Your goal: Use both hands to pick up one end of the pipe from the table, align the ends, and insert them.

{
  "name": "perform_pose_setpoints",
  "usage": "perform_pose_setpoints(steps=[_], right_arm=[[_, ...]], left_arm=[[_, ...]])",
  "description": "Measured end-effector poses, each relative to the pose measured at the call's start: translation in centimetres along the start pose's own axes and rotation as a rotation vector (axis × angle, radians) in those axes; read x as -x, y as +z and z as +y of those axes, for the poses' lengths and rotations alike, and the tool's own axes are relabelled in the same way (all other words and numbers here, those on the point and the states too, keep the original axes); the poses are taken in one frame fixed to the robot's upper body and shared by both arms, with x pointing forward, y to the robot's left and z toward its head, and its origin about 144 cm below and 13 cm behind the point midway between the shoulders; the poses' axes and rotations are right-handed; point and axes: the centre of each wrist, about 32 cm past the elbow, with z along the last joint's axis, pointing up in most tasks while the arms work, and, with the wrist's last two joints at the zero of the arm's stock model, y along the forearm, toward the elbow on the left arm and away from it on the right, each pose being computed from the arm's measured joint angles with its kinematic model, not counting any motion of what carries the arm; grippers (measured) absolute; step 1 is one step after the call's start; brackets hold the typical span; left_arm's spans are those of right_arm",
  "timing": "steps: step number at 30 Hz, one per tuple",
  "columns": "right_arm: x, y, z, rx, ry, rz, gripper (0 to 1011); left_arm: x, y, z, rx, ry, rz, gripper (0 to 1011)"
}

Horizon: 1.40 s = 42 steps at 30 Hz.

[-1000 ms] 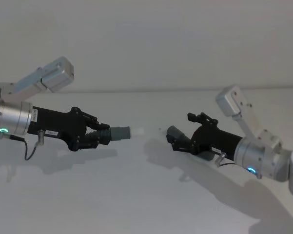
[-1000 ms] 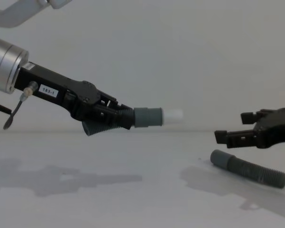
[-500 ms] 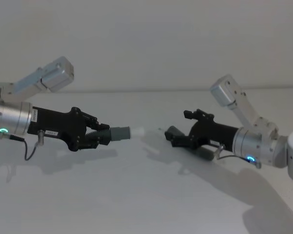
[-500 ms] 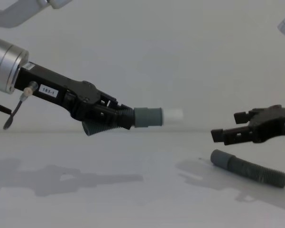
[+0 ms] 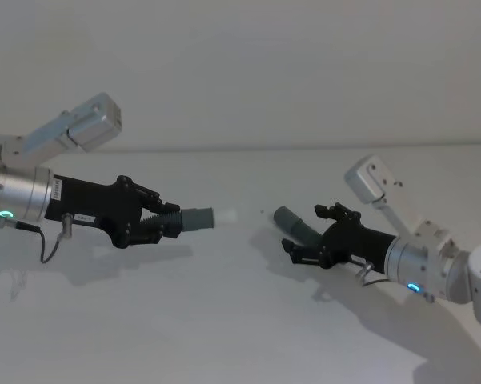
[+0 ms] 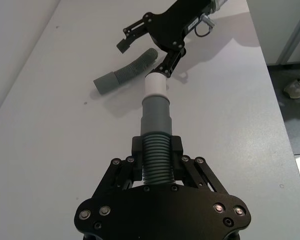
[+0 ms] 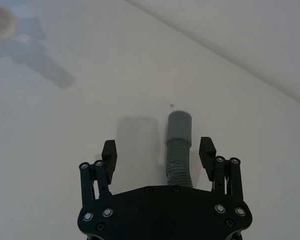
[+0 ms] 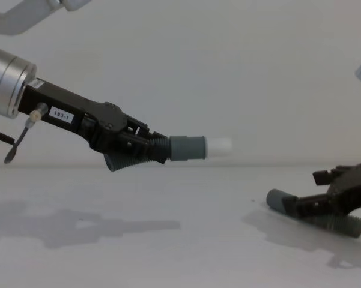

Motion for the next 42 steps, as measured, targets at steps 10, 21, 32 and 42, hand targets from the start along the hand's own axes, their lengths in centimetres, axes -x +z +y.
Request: perform_pose_setpoints(steps=[10, 21, 32, 42], right_arm=[[0.2, -0.5, 0.5, 0.015, -0.029, 0.001, 1003], [-0.6, 0.1, 1.0, 0.024, -0.043, 0.046, 1003], [-2.0, 0.4, 1.5, 0.046, -0.036, 0.116, 1003], [-2.4, 0.6, 1.9, 0.061, -0.002, 0.152, 1003]], left_arm=[[0.0, 0.0, 0.0, 0.0, 0.0, 0.0, 292], [0.0, 0.0, 0.0, 0.0, 0.0, 0.0, 292], [0.0, 0.0, 0.0, 0.0, 0.0, 0.0, 292], [0.0, 0.0, 0.0, 0.0, 0.0, 0.0, 292]])
